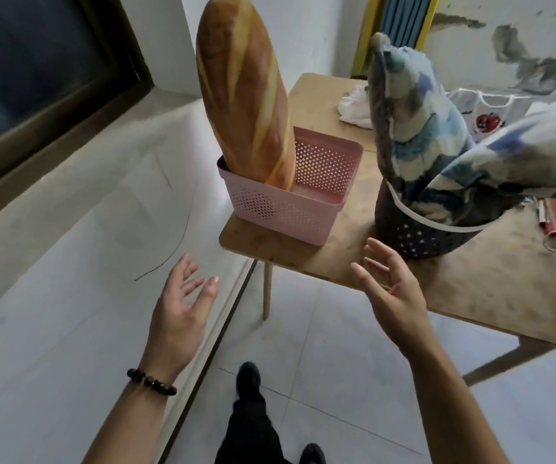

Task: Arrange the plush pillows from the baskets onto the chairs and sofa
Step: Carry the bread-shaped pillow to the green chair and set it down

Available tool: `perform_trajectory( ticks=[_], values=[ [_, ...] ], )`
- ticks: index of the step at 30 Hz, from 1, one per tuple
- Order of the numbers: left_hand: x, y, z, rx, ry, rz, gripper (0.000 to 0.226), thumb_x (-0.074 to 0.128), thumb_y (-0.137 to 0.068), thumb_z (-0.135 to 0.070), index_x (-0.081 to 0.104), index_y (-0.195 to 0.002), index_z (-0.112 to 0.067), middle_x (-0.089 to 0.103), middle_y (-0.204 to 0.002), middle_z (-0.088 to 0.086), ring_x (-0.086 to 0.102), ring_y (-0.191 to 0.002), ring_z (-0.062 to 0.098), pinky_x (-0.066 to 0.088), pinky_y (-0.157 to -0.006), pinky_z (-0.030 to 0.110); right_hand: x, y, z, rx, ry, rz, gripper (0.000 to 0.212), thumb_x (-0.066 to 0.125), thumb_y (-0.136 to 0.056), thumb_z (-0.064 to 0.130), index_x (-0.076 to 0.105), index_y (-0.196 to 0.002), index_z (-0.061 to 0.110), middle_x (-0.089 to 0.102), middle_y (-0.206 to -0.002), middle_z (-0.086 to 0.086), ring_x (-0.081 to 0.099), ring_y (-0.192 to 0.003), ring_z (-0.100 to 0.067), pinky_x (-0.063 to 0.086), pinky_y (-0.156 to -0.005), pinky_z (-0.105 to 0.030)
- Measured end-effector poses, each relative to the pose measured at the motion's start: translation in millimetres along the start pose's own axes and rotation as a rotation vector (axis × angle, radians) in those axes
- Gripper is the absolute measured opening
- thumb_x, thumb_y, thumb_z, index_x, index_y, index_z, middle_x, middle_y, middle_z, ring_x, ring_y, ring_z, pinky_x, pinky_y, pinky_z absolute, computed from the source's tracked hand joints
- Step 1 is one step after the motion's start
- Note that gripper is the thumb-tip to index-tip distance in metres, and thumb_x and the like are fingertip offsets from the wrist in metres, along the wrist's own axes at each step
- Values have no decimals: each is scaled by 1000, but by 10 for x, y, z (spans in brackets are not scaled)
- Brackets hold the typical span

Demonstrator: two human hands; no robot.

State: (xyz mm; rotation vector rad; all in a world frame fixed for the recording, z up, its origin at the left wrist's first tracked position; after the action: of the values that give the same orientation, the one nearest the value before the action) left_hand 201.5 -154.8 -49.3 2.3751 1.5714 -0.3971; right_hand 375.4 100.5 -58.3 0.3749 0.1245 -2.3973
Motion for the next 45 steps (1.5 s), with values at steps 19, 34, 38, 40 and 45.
perform_trajectory(
  ticks=[19, 34, 38, 40, 45],
  values=[
    [709, -4152, -293, -31, 374, 120, 70, 38, -92, -62, 44, -151, -25, 47, -155, -3, 41, -144, 16, 33, -121, 44, 1783, -3024, 498, 23, 208, 173, 150, 87, -53, 74, -19, -157, 46, -11, -168, 20, -2, -156, -5, 14, -129, -46],
    [1253, -3799, -1528, 393, 382, 486, 58, 44, -103, -49, 34, -156, -27, 48, -150, -23, 44, -141, 2, 38, -118, 32, 879, -3204, 989, -128, -49, -317, 108, 99, -41, 58, 49, -135, 39, 68, -124, 15, 64, -118, -9, 54, -100, -44],
    [1296, -3836, -1881, 616, 245, 465, 55, 37, -105, -52, 30, -156, -33, 39, -138, -50, 39, -134, -17, 32, -109, 5, 490, -3022, 1334, -208, -225, -422, 92, 97, -50, 47, 59, -132, 30, 73, -119, 9, 69, -112, -11, 57, -98, -43],
    [1301, -3916, -2035, 703, 200, 431, 68, 36, -97, -65, 25, -157, -36, 29, -146, -43, 29, -142, -12, 21, -109, 3, 332, -2871, 1481, -233, -330, -484, 83, 96, -50, 39, 64, -124, 23, 76, -115, 3, 72, -109, -17, 58, -96, -46],
    [1371, -3895, -2494, 797, 347, 685, 104, 51, -79, -86, 36, -153, -14, 48, -150, -6, 46, -139, 5, 38, -115, 29, 26, -2303, 1824, -290, -532, -585, 89, 91, -53, 36, 60, -132, 8, 76, -116, -7, 73, -106, -24, 59, -85, -35]
  ],
)
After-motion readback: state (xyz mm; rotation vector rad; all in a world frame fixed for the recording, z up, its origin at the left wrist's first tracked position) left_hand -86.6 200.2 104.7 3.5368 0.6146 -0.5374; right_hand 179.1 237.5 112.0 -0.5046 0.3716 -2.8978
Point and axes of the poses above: each hand's wrist, its own y-axis away from the middle knuckle, its own x-axis out of the palm, z = x × y, the point moved 3 cm from there along -y, towards the middle knuckle
